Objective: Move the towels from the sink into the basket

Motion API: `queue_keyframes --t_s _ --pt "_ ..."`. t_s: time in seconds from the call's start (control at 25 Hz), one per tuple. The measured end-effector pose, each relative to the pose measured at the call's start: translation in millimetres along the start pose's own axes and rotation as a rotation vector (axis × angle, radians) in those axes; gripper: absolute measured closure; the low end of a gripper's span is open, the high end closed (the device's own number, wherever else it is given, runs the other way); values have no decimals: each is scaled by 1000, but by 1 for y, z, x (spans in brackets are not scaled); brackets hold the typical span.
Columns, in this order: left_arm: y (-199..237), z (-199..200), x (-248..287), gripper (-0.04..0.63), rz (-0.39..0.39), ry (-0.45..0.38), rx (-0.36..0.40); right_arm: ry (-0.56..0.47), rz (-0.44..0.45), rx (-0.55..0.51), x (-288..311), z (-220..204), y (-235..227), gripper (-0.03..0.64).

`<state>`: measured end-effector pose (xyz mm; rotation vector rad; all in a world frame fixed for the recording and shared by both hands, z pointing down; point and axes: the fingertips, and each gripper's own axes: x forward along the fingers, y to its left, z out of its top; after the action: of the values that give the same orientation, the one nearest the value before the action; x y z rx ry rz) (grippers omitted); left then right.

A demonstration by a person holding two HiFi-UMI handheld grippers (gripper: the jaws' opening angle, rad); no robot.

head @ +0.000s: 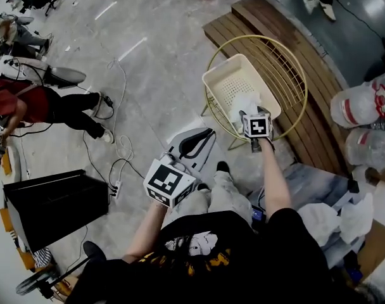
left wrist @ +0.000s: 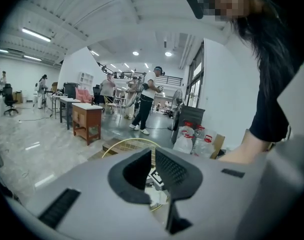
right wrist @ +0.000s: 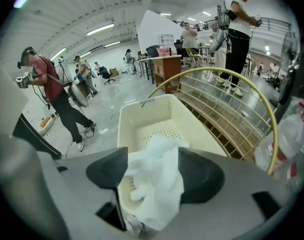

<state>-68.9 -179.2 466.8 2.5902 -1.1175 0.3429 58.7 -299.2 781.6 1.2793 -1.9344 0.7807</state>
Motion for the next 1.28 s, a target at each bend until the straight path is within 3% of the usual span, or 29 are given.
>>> queue_keyframes --t_s 0.16,0.28,0.64,0.96,1.28 --pt "-6 1 -17 566 -4 -21 1 -113 21 82 -41 15 12 315" --pt "-9 6 -34 566 -32 -42 13 -220 17 147 -82 27 23 410" --pt "-35 18 -100 566 -166 -47 74 -541 -41 164 -257 49 93 461" --pt "-79 0 -150 566 -320 -9 125 -698 -171 217 -383 1 135 495" --pt "-132 -25 -160 566 -535 24 127 -708 -379 293 -458 -70 141 517"
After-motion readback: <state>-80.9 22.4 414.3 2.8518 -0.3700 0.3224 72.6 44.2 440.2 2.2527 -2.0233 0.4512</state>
